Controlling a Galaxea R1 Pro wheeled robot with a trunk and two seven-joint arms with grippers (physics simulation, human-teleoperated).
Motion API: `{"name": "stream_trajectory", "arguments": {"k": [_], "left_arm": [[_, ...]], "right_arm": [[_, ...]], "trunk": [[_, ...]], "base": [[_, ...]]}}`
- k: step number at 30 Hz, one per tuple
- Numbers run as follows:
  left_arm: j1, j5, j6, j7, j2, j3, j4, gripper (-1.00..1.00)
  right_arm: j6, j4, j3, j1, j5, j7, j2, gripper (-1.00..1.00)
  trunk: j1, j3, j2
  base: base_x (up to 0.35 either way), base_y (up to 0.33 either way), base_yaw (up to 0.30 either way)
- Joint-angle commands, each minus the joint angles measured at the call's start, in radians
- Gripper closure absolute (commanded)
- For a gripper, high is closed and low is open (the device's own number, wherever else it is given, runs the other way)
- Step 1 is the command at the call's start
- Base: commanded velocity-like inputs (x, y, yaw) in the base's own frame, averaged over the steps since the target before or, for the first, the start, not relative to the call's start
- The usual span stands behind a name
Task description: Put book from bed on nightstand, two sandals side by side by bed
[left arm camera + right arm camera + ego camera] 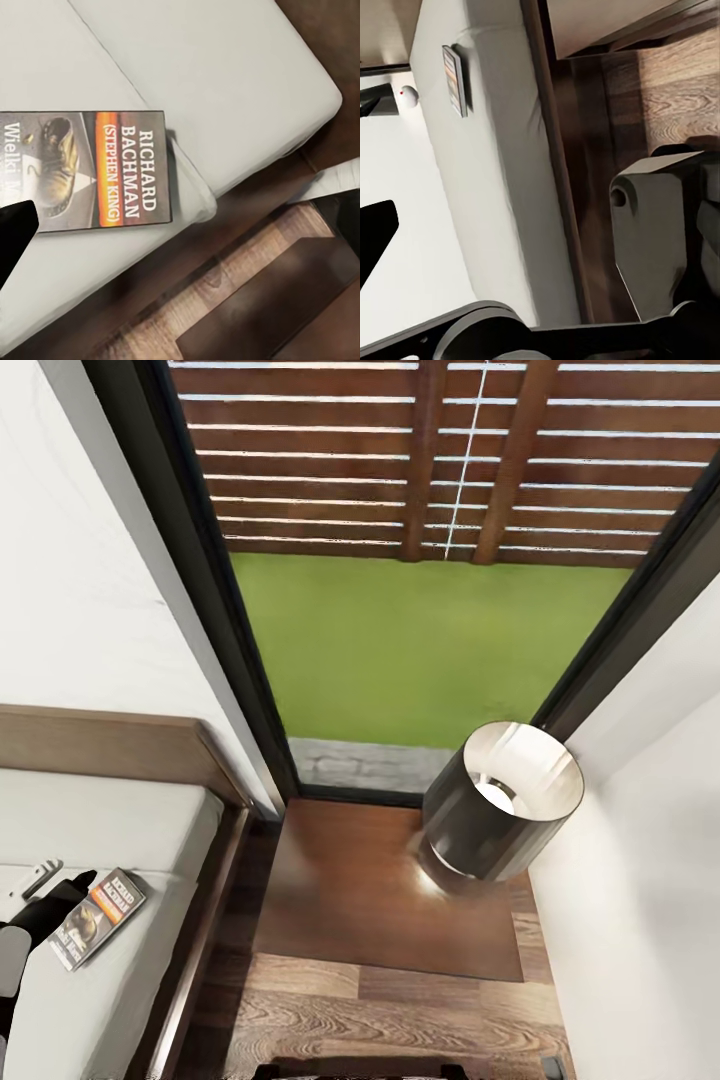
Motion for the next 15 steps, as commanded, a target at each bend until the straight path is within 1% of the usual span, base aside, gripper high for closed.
{"name": "stream_trajectory", "arguments": {"k": [1,15], "left_arm": [[-0.001,0.004,0.007,-0.004,0.0,0.004,-0.001,-1.0],[0.0,0.004,0.007,-0.004,0.0,0.004,-0.002,-1.0]], "right_arm": [[0.01,0.0,0.008,-0.001,-0.01,0.003,0.0,-1.0],[0.01,0.0,0.008,0.0,-0.01,0.003,0.0,-1.0]], "trunk": [[0.0,-0.003,-0.002],[0.0,-0.025,-0.002]], "base": [[0.0,0.0,0.0],[0.0,0.0,0.0]]}}
